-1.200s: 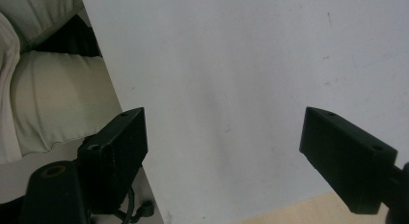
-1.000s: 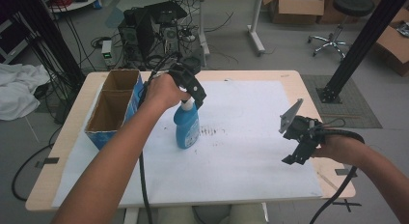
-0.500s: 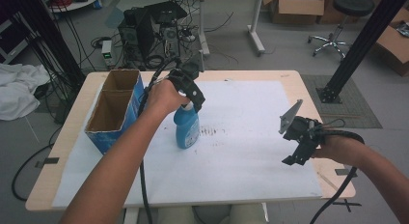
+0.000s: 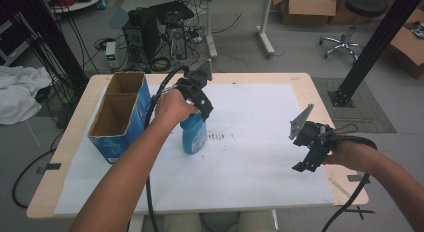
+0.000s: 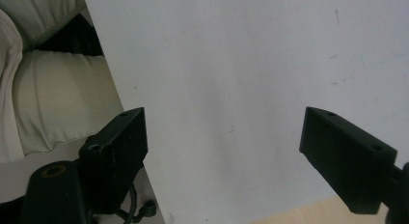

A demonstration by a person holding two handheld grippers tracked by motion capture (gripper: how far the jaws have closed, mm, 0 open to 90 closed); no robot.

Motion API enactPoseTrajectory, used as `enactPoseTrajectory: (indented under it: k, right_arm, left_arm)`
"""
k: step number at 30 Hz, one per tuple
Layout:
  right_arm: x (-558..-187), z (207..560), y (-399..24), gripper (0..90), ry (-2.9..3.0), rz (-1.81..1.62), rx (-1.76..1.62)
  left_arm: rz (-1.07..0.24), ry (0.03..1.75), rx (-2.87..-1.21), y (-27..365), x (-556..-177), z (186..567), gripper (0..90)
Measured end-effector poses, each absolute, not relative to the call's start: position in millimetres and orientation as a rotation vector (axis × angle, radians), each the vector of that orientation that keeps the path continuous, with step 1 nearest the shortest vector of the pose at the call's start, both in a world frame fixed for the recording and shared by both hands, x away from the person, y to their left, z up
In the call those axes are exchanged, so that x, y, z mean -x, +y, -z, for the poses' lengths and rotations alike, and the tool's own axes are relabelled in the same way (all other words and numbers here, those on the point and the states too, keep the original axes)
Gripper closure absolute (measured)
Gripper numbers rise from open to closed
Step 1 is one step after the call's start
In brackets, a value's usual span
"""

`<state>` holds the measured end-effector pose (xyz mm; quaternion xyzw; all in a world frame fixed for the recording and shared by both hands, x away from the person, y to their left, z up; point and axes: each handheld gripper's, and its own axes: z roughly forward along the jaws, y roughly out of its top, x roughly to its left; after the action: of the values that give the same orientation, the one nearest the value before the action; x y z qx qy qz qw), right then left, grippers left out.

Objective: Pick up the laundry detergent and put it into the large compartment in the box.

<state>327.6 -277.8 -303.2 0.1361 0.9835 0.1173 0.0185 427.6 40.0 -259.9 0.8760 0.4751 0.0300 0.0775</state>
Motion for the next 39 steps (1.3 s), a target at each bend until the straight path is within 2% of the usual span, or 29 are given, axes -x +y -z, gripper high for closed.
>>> enactPoseTrajectory:
  k: [24, 39]
  right_arm:
    - [-328, 307, -276, 17.0, 3.065, -0.363, -0.426]
    - [-328, 308, -277, 17.0, 3.064, -0.364, -0.423]
  left_arm:
    - [-0.084, 1.443, -2.630, 40, -427, 287, 19.8]
    - [-0.083, 1.446, -2.636, 40, -427, 291, 24.1]
